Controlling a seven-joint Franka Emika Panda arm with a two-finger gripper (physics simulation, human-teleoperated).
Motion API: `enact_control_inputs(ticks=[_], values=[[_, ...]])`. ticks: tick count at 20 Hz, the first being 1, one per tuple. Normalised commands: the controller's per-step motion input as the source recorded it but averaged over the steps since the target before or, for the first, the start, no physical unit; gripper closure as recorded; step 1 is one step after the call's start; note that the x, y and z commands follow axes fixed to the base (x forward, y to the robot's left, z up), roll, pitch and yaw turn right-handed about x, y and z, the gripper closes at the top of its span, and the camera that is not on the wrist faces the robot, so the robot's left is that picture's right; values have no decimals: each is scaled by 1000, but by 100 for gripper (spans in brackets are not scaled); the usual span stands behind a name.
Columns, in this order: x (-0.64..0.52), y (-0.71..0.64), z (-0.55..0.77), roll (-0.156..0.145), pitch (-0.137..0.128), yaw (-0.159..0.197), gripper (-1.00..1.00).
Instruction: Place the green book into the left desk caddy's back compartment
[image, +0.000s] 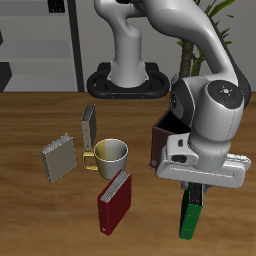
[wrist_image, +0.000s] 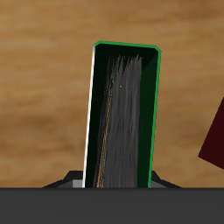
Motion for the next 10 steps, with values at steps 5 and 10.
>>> enact_control_inputs(ticks=[5,10], values=[[-272,-117,594,-22,-82,-4,100],[-400,-169,563,-42,-66,-6,100]])
